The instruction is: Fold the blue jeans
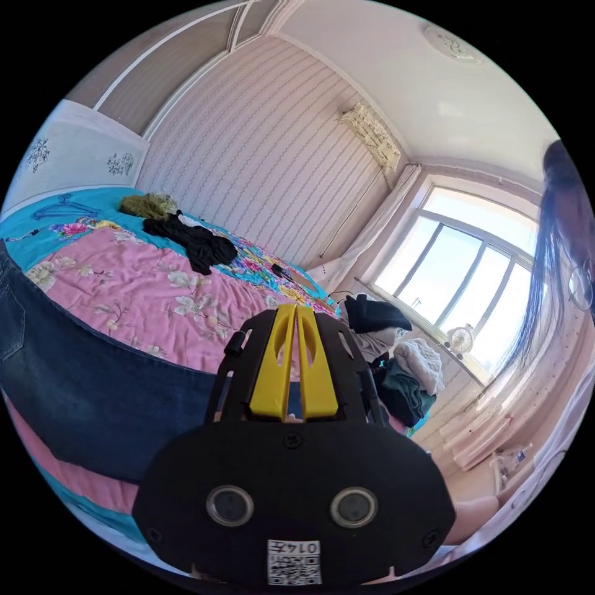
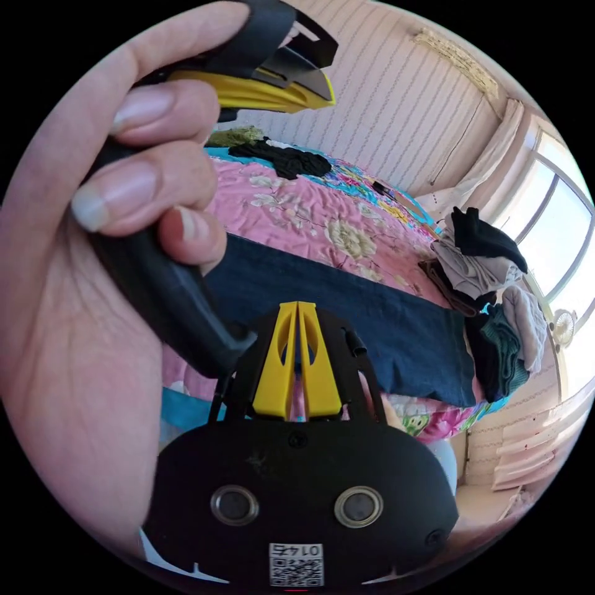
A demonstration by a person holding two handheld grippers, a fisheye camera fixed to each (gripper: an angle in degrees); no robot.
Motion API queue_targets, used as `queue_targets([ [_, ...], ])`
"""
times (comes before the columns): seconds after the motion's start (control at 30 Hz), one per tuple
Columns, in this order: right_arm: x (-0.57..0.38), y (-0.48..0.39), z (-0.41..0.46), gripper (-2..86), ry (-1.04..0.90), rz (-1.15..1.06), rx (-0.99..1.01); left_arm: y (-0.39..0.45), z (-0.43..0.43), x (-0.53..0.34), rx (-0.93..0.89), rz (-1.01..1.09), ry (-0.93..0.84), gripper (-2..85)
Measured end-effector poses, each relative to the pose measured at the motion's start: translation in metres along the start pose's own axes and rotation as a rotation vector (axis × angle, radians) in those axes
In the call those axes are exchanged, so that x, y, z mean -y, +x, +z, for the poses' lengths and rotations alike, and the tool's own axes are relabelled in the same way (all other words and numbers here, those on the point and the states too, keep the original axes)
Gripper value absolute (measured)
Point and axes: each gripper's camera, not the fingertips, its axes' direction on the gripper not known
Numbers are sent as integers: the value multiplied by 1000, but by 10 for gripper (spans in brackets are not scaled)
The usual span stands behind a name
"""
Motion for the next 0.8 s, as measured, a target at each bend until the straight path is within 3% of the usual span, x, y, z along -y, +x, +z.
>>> queue_targets([
  [0.13,8,-27,-3,-10,-31,153,19,-3,-23,5,32,79,-14,-10],
  [0.3,27,-58,2,-10,-65,67,125,-29,-42,7,25,-2,11,-10],
  [0.4,50,-70,4,-10,-48,-80,186,-46,-56,19,124,-12,22,-9],
  [0.5,77,-60,22,-10,-66,-44,221,-68,-80,20,275,41,-8,-8],
  [0.57,92,-57,51,-9,-189,-8,198,-81,-85,6,398,182,-157,-5],
  [0.67,100,-62,85,-9,-345,-2,144,-91,-80,-24,418,341,-404,8],
  [0.8,108,-66,91,-9,-337,-1,168,-98,-65,-53,390,398,-603,37],
])
